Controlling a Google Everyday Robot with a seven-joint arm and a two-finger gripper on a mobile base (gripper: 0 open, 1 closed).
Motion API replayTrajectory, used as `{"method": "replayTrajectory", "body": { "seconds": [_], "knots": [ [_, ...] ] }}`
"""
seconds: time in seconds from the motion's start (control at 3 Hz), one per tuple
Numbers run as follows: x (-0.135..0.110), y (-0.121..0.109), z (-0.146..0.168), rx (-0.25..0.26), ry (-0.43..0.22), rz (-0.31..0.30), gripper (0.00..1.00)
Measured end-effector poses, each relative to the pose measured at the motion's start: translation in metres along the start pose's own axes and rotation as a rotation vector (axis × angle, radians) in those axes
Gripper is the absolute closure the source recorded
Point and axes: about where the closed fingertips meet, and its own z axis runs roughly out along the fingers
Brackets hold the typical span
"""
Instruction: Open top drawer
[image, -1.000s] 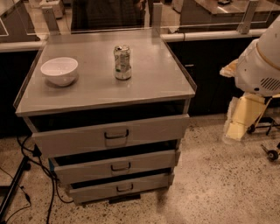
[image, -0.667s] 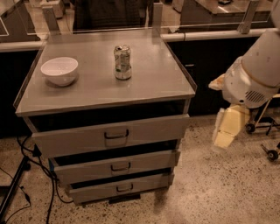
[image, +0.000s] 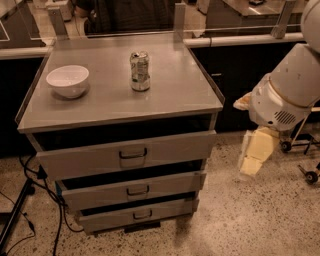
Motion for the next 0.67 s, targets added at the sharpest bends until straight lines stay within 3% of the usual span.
{"method": "replayTrajectory", "body": {
  "seconds": [0.67],
  "knots": [
    [-0.056, 0.017, 0.073, -0.113, -0.078, -0.084, 0.0]
  ]
}}
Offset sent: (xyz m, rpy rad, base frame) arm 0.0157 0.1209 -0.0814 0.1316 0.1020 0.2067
